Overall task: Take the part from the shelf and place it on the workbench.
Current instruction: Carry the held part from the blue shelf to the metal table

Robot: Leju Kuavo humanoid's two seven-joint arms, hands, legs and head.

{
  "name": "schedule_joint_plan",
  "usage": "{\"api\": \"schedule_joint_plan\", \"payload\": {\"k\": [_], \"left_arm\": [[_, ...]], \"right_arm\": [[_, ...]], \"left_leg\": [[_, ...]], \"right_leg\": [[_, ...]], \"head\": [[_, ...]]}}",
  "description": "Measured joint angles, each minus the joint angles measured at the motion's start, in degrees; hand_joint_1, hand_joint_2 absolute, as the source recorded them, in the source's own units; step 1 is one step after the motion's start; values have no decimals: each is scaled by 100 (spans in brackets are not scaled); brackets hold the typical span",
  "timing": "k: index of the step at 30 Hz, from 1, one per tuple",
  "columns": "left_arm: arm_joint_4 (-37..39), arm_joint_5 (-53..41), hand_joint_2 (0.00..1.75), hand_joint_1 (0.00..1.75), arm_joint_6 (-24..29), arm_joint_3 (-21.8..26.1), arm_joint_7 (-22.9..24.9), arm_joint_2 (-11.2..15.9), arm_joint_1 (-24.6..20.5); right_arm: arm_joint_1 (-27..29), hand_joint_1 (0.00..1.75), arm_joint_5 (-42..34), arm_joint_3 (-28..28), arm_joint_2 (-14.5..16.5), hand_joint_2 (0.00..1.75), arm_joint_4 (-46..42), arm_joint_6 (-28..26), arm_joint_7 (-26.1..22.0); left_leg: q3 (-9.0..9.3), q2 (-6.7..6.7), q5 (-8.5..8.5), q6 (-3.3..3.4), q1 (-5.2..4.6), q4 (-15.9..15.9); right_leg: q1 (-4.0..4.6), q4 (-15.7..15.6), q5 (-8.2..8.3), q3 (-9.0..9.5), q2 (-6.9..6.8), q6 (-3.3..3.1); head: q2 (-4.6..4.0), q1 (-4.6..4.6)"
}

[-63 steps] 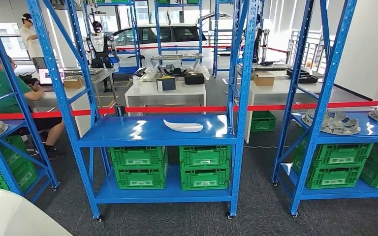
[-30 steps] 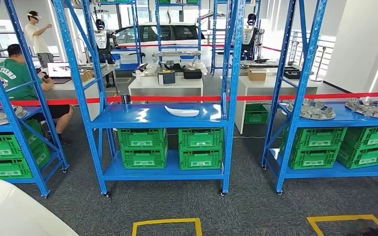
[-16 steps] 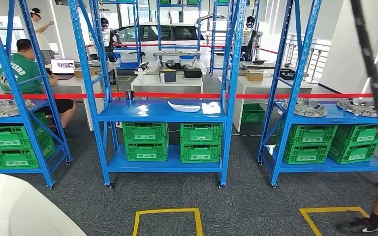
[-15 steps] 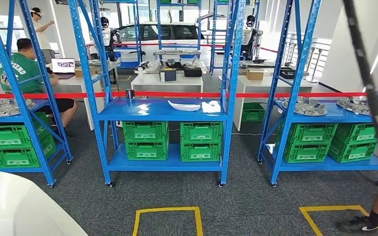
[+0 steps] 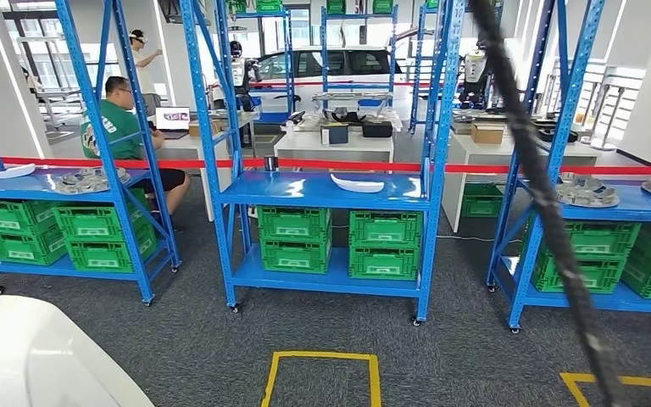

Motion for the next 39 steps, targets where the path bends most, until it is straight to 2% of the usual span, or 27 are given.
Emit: {"api": "schedule_joint_plan", "payload": {"k": [1,2,4,5,7,9,11,12,13,14,16,18,20,21,23,25,26,27,28,29,30,32,33,35,36,37,39], "left_arm": [[6,-29,175,175,1,-1,-11,6,-10],[11,-51,175,175,1,-2,-23,13,-21],[29,-63,175,175,2,-3,-41,36,-25],[36,-63,175,175,2,-3,-47,47,-25],[52,-58,175,175,2,-3,-66,60,-42],[80,-43,175,175,2,-3,-78,60,-77],[116,-20,175,175,2,-8,-69,60,-105],[130,-7,175,175,2,-11,-63,60,-112],[139,8,175,175,1,-14,-60,60,-114],[139,29,175,175,-2,-16,-64,60,-111],[121,80,175,175,-13,-14,-95,57,-97],[80,123,175,175,-36,-10,-145,51,-76],[26,149,175,175,-64,-8,-197,42,-39],[-1,156,175,175,-75,-5,-220,38,-19],[-41,157,175,175,-87,0,-255,36,-1],[-56,136,175,175,-99,1,-306,33,-2],[-57,108,175,175,-106,1,-335,33,0],[-60,77,175,175,-114,1,-362,32,2],[-66,54,175,175,-122,2,-386,33,1],[-77,68,175,175,-131,2,-404,33,-7],[-89,140,175,175,-139,1,-414,33,-27],[-109,390,175,175,-148,0,-405,32,-112],[-123,501,175,175,-149,0,-388,31,-163],[-166,551,175,175,-146,2,-371,32,-224],[-204,495,175,175,-142,10,-398,32,-225],[-251,431,175,175,-138,25,-451,30,-217],[-350,318,175,175,-134,63,-562,19,-197]], "right_arm": [[0,0,14,1,-2,175,0,27,-4],[-1,0,29,1,-3,175,0,50,-10],[-9,0,47,2,-4,175,0,74,-31],[-15,0,50,2,-4,175,0,75,-53],[-21,0,51,3,-4,175,0,78,-116],[-12,0,54,5,-3,175,0,83,-158],[8,0,66,13,-2,175,0,85,-136],[14,0,74,18,-2,175,0,82,-114],[15,0,80,23,-2,175,0,75,-93],[14,0,82,27,-2,175,0,68,-80],[8,0,82,31,-2,175,0,49,-58],[3,0,90,40,-2,175,0,46,-16],[1,0,115,55,-2,175,0,59,18],[-2,0,128,60,-2,175,0,65,22],[-8,0,144,62,-2,175,0,66,18],[2,0,150,64,-2,175,0,66,40],[9,0,151,66,-2,175,0,63,64],[14,0,149,67,-2,175,0,57,85],[13,0,133,67,-2,175,0,45,95],[7,0,93,67,1,175,0,31,88],[-1,0,39,63,5,175,0,15,65],[-13,0,-69,49,19,175,0,-19,28],[-17,0,-93,44,32,175,0,-29,32],[-23,0,-98,41,67,175,-1,-32,79],[-27,0,-96,41,84,175,-1,-30,97],[-31,0,-94,42,100,175,-2,-28,105],[-24,0,-93,42,124,175,-4,-21,110]], "left_leg": [[196,84,24,47,-22,-295],[289,137,6,103,-44,-458],[259,68,9,214,-66,-500],[248,15,17,256,-55,-527],[215,-97,68,334,-32,-555],[172,-204,111,389,-28,-563],[121,-332,143,409,-36,-550],[96,-402,155,404,-38,-536],[71,-475,167,393,-39,-517],[49,-546,177,379,-38,-496],[2,-669,194,338,-44,-450],[-49,-774,220,268,-42,-435],[-93,-879,260,186,-31,-458],[-121,-844,252,159,-30,-438],[-271,-588,52,122,-39,-134],[-554,-322,-337,88,-40,550],[-682,-279,-480,70,-34,874],[-738,-258,-531,60,-31,1052],[-686,-237,-475,56,-29,1018],[-523,-199,-332,59,-29,763],[-286,-101,-166,71,-32,359],[76,105,24,128,-68,-294],[147,157,47,162,-85,-441],[125,58,60,230,-97,-481],[127,-6,74,259,-87,-502],[135,-65,91,291,-71,-524],[165,-174,127,345,-41,-554]], "right_leg": [[9,22,-1,-7,-49,26],[20,41,-2,-7,-91,51],[28,48,11,-2,-186,110],[18,69,-1,-5,-177,145],[-6,327,-174,-129,70,210],[-28,1003,-519,-460,380,241],[-34,1624,-720,-783,452,248],[-34,1694,-683,-834,459,243],[-35,1562,-554,-783,468,232],[-37,1246,-360,-635,502,215],[-38,514,-63,-286,707,183],[-26,187,2,-143,863,154],[-13,164,20,-143,784,94],[-14,142,42,-138,715,52],[-24,99,84,-134,565,-27],[-9,94,93,-152,410,-59],[-1,97,94,-163,324,-63],[4,101,94,-173,239,-65],[6,106,92,-180,157,-64],[6,111,89,-181,82,-59],[8,120,81,-177,15,-48],[33,137,59,-170,-101,-7],[45,143,51,-167,-152,17],[53,135,44,-147,-261,72],[42,144,26,-132,-255,108],[30,212,-36,-145,-154,146],[-8,676,-317,-336,198,205]], "head": [[0,3],[0,4],[1,8],[2,7],[2,12],[2,17],[2,18],[2,18],[2,18],[2,18],[2,17],[2,16],[2,16],[2,16],[2,15],[2,14],[2,15],[2,15],[2,15],[2,15],[2,15],[2,15],[2,16],[2,16],[2,18],[2,19],[2,26]]}}
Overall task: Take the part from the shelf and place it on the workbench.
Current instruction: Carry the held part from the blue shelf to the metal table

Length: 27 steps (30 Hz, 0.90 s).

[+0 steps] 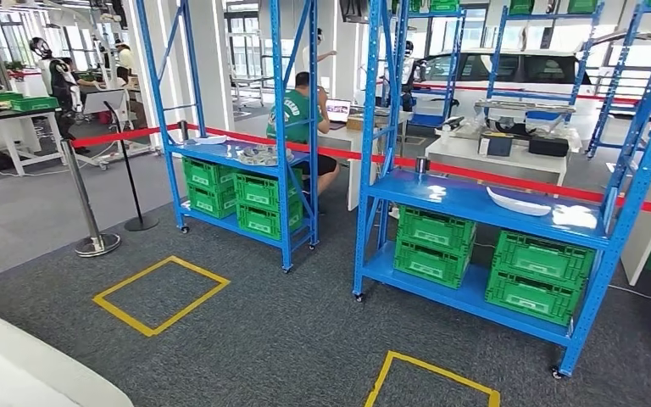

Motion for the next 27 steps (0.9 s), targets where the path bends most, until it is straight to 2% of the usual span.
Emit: {"api": "schedule_joint_plan", "payload": {"k": [1,2,3,4,5,6,8,9,10,12,13,14,16,17,18,19,20,21,22,23,24,25,27], "left_arm": [[-31,-24,175,175,0,15,-34,-5,12],[-54,-39,175,175,0,30,-52,-7,35],[-73,-47,175,175,1,49,-73,-10,72],[-100,-48,175,175,4,76,-100,-13,118],[-140,-54,175,175,13,113,-134,-19,171],[-187,-68,175,175,27,155,-176,-28,230],[-308,-104,175,175,53,262,-273,-56,369],[-371,-118,175,175,61,331,-328,-68,448],[-432,-117,175,175,62,405,-384,-82,530],[-530,-95,175,175,41,567,-457,-105,679],[-568,-79,175,175,21,647,-465,-118,731],[-594,-72,175,175,3,719,-444,-128,757],[-625,-93,175,175,-12,824,-373,-152,773],[-631,-115,175,175,-8,856,-338,-167,778],[-636,-134,175,175,-4,886,-315,-180,788],[-639,-145,175,175,1,912,-301,-190,797],[-644,-150,175,175,4,937,-292,-198,802],[-655,-150,175,175,5,956,-285,-204,803],[-672,-151,175,175,8,970,-281,-210,802],[-692,-154,175,175,11,980,-277,-217,801],[-714,-157,175,175,14,988,-276,-226,801],[-736,-158,175,175,16,998,-281,-233,804],[-796,-151,175,175,14,1031,-285,-244,819]], "right_arm": [[11,0,2,1,11,175,-1,4,5],[26,0,14,2,18,175,-1,17,12],[40,0,38,5,22,175,-1,37,18],[49,0,76,11,24,175,-1,63,21],[52,0,122,20,25,175,-1,96,15],[51,0,169,34,24,175,0,124,1],[43,0,244,74,22,175,1,167,-61],[38,0,274,100,21,175,2,180,-100],[31,0,303,126,20,175,2,189,-139],[-1,0,361,172,22,175,1,198,-197],[-30,0,390,193,23,175,0,199,-210],[-62,0,416,214,24,175,-1,202,-216],[-114,0,447,262,25,175,0,212,-204],[-128,0,454,280,25,175,1,218,-197],[-138,0,454,292,25,175,1,224,-191],[-149,0,455,298,25,175,1,229,-187],[-165,0,455,300,25,175,1,236,-185],[-184,0,455,302,25,175,0,243,-184],[-202,0,455,303,24,175,-1,248,-184],[-217,0,455,303,23,175,0,253,-183],[-230,0,456,304,23,175,1,259,-181],[-241,0,460,307,23,175,1,267,-173],[-272,0,472,318,31,175,0,286,-137]], "left_leg": [[-8,-63,10,16,3,1],[-17,-135,15,24,3,5],[-24,-216,17,26,3,13],[-28,-301,16,24,3,23],[-30,-383,15,20,4,36],[-30,-461,11,9,8,52],[-53,-600,-2,-47,10,88],[-74,-659,-3,-88,14,98],[-102,-715,4,-134,20,95],[-147,-781,27,-212,40,74],[-179,-686,-4,-235,43,113],[-245,-535,-101,-250,44,249],[-519,-196,-469,-279,43,862],[-692,-132,-655,-302,47,1245],[-818,-106,-764,-323,52,1538],[-855,-90,-769,-339,58,1651],[-776,-62,-670,-348,63,1535],[-586,6,-500,-354,69,1208],[-355,140,-340,-346,70,786],[-154,254,-213,-320,64,426],[-31,331,-144,-284,53,192],[3,353,-130,-239,39,101],[-11,221,-110,-154,28,101]], "right_leg": [[-12,387,-187,-185,147,15],[-22,772,-330,-380,214,25],[-29,1033,-382,-525,241,32],[-37,1088,-317,-577,253,35],[-49,908,-147,-519,274,33],[-66,546,83,-369,339,28],[-95,-182,383,-57,597,17],[-94,-381,434,25,682,10],[-80,-451,424,52,711,-4],[-62,-491,452,62,574,-69],[-62,-522,472,74,504,-119],[-67,-554,492,84,425,-167],[-59,-582,505,89,255,-229],[-52,-581,502,84,164,-241],[-46,-580,499,80,71,-244],[-43,-579,497,76,-18,-244],[-42,-576,494,74,-101,-240],[-42,-568,487,75,-179,-229],[-40,-553,475,77,-248,-210],[-29,-530,453,81,-309,-178],[-18,-510,434,90,-362,-141],[-7,-500,419,104,-413,-103],[-13,-506,404,138,-491,-27]], "head": [[0,2],[0,4],[0,4],[1,5],[1,5],[1,5],[1,3],[1,2],[1,1],[1,1],[1,0],[1,-2],[1,-6],[1,-6],[1,-7],[1,-6],[1,-5],[1,-6],[1,-5],[1,-5],[1,-4],[0,-4],[1,-3]]}}
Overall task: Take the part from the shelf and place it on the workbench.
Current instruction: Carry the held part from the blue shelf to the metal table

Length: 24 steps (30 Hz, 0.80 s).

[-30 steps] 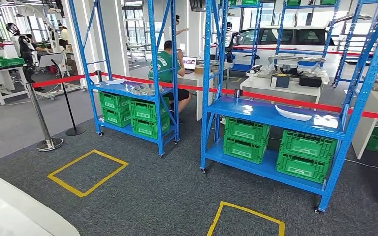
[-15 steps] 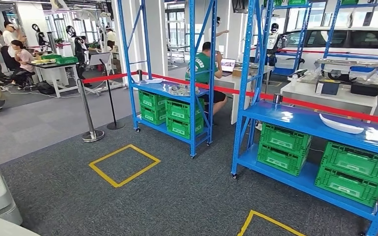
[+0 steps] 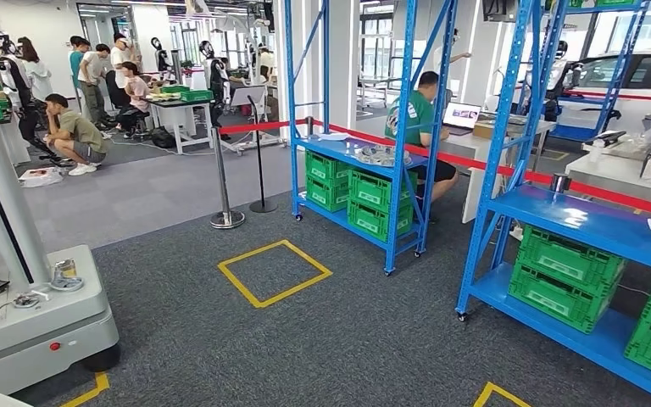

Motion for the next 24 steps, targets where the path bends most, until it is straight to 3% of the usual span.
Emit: {"api": "schedule_joint_plan", "payload": {"k": [2,4,6,7,8,9,11,13,15,16,18,20,22,23,24], "left_arm": [[-75,-15,175,175,17,29,33,-3,5],[-119,-103,175,175,93,35,87,-2,8],[-116,-161,175,175,163,34,89,4,31],[-105,-141,175,175,178,34,82,8,43],[-89,-107,175,175,192,34,88,15,47],[-67,-74,175,175,210,32,119,26,41],[-9,-29,175,175,256,16,197,55,7],[60,-9,175,175,278,-14,235,87,-48],[117,-2,175,175,281,-31,234,120,-97],[141,-1,175,175,281,-33,232,143,-121],[211,-20,175,175,286,-39,242,212,-213],[326,-69,175,175,309,-54,267,286,-331],[482,-128,175,175,334,-64,287,372,-426],[561,-167,175,175,340,-65,292,425,-472],[633,-232,175,175,344,-63,295,489,-531]], "right_arm": [[-28,0,5,21,8,175,-1,-5,37],[-13,0,-15,40,9,175,-1,-49,64],[53,0,-53,48,9,175,0,-107,103],[95,0,-72,53,9,175,1,-137,116],[132,0,-98,58,9,175,1,-167,123],[161,0,-123,63,7,175,2,-194,122],[188,0,-177,67,-14,175,2,-231,118],[191,0,-221,67,-38,175,3,-236,111],[190,0,-252,67,-46,175,4,-230,66],[186,0,-264,67,-46,175,4,-227,29],[184,0,-277,67,-48,175,4,-225,-69],[196,0,-286,67,-48,175,4,-225,-148],[215,0,-299,67,-47,175,4,-230,-184],[220,0,-305,67,-45,175,4,-233,-189],[220,0,-309,67,-43,175,4,-236,-187]], "left_leg": [[16,-123,37,74,21,-29],[15,-250,69,124,37,-44],[-1,-403,78,141,29,-37],[-6,-491,79,142,25,-31],[-8,-579,79,142,23,-25],[-8,-666,80,140,23,-19],[-14,-817,84,118,24,-11],[-41,-937,99,57,34,-15],[-82,-1046,131,-29,51,-52],[-100,-1026,134,-57,59,-50],[-219,-742,-6,-92,42,160],[-505,-397,-346,-114,32,780],[-778,-305,-576,-156,49,1388],[-801,-288,-555,-179,61,1465],[-702,-256,-425,-205,77,1298]], "right_leg": [[-31,139,-119,-34,243,75],[-49,711,-456,-279,625,114],[-46,1453,-757,-644,746,110],[-44,1627,-759,-746,757,98],[-41,1569,-644,-742,771,78],[-37,1282,-436,-629,807,49],[-25,462,-39,-280,1015,-13],[-3,24,99,-105,1158,-44],[13,-30,113,-94,1083,-73],[5,-70,138,-79,1019,-101],[-17,-172,190,-39,880,-165],[-16,-214,203,-21,723,-202],[-18,-207,191,-26,548,-211],[-24,-196,183,-30,465,-205],[-37,-177,170,-33,385,-187]], "head": [[0,2],[0,4],[0,6],[0,6],[0,7],[0,8],[0,10],[0,11],[0,13],[0,14],[0,15],[0,16],[0,17],[0,16],[0,17]]}}
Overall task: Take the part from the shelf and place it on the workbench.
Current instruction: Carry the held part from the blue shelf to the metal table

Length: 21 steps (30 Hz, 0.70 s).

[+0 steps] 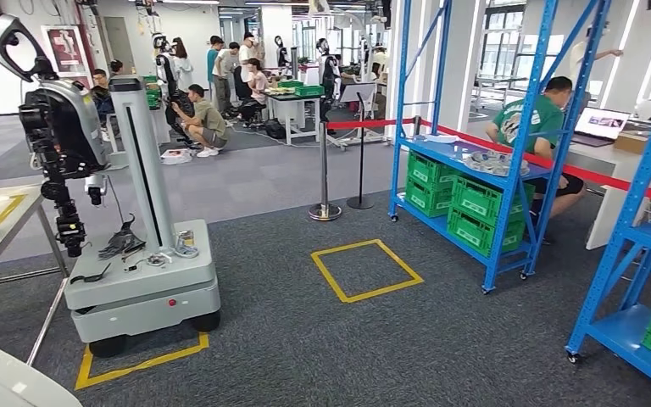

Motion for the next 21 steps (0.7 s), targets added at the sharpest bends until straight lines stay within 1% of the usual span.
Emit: {"api": "schedule_joint_plan", "payload": {"k": [1,2,3,4,5,6,7,8,9,10,11,12,13,14,15,16,17,18,19,20,21], "left_arm": [[63,-99,175,175,12,5,4,64,-64],[122,-214,175,175,36,14,13,123,-138],[176,-364,175,175,85,28,25,183,-213],[219,-528,175,175,166,49,36,243,-279],[258,-706,175,175,274,87,44,311,-343],[284,-866,175,175,378,132,47,385,-392],[304,-987,175,175,465,185,45,457,-438],[320,-1065,175,175,521,236,43,520,-486],[332,-1092,175,175,554,268,41,569,-534],[343,-1114,175,175,593,288,41,600,-577],[355,-1128,175,175,632,297,44,620,-607],[370,-1142,175,175,676,304,48,634,-625],[388,-1155,175,175,724,317,49,645,-632],[401,-1165,175,175,770,334,48,660,-632],[410,-1182,175,175,832,355,35,677,-632],[413,-1209,175,175,908,373,13,694,-631],[409,-1254,175,175,998,387,-26,710,-625],[398,-1306,175,175,1091,405,-80,723,-606],[383,-1356,175,175,1174,424,-132,730,-574],[359,-1397,175,175,1241,450,-181,735,-525],[327,-1418,175,175,1280,484,-217,743,-467]], "right_arm": [[-4,0,0,0,4,175,0,-1,9],[-7,0,4,0,-1,175,0,-2,22],[-8,0,10,1,-4,175,0,-3,40],[-9,0,15,1,-9,175,0,-6,59],[-10,0,17,2,-13,175,0,-12,77],[-13,0,17,2,-9,175,0,-16,91],[-18,0,17,2,-5,175,0,-25,99],[-22,0,16,2,-2,175,0,-32,102],[-25,0,16,2,1,175,0,-37,99],[-23,0,15,2,2,175,0,-44,101],[-17,0,15,2,4,175,0,-50,102],[-6,0,14,2,9,175,0,-57,105],[8,0,13,2,15,175,0,-64,108],[20,0,12,2,22,175,0,-69,108],[28,0,12,2,29,175,0,-73,108],[32,0,11,3,35,175,0,-75,108],[33,0,12,4,40,175,0,-80,107],[37,0,13,6,39,175,1,-86,104],[39,0,15,10,38,175,1,-90,100],[39,0,21,16,44,175,2,-95,96],[36,0,27,22,50,175,2,-95,90]], "left_leg": [[194,76,187,-30,19,-349],[392,217,321,-51,27,-717],[555,326,424,-39,37,-1021],[634,396,456,-7,39,-1181],[637,405,438,45,31,-1210],[620,329,452,104,31,-1203],[601,259,458,146,27,-1195],[587,192,469,183,27,-1193],[577,124,482,213,30,-1195],[570,54,494,237,31,-1197],[561,-16,500,253,23,-1197],[553,-91,505,266,8,-1197],[547,-171,508,279,-13,-1197],[545,-251,510,288,-36,-1197],[544,-336,513,295,-56,-1197],[544,-420,516,302,-71,-1198],[542,-504,522,308,-72,-1199],[539,-581,530,307,-71,-1206],[535,-650,539,298,-60,-1215],[529,-717,548,281,-44,-1224],[525,-780,562,250,-33,-1244]], "right_leg": [[-15,32,-21,-2,-71,30],[-18,74,-51,-4,-135,70],[-9,125,-90,-10,-194,115],[8,166,-121,-9,-245,151],[25,188,-140,-5,-298,180],[30,197,-149,1,-357,199],[19,198,-156,11,-385,219],[0,244,-202,0,-305,244],[-20,377,-300,-52,-156,265],[-33,636,-456,-167,36,281],[-35,1007,-642,-345,217,283],[-24,1411,-801,-553,304,271],[-3,1741,-889,-740,341,246],[23,1894,-871,-853,354,205],[60,1805,-737,-856,375,145],[106,1509,-526,-756,423,73],[159,1065,-292,-581,541,-13],[205,674,-110,-408,673,-88],[238,384,4,-276,779,-148],[261,224,51,-199,843,-187],[272,200,53,-179,818,-203]], "head": [[0,0],[0,-3],[0,-3],[0,-3],[0,-2],[0,4],[0,8],[0,13],[0,17],[0,22],[0,27],[0,31],[0,33],[0,33],[0,32],[0,32],[0,32],[0,29],[0,27],[0,26],[0,25]]}}
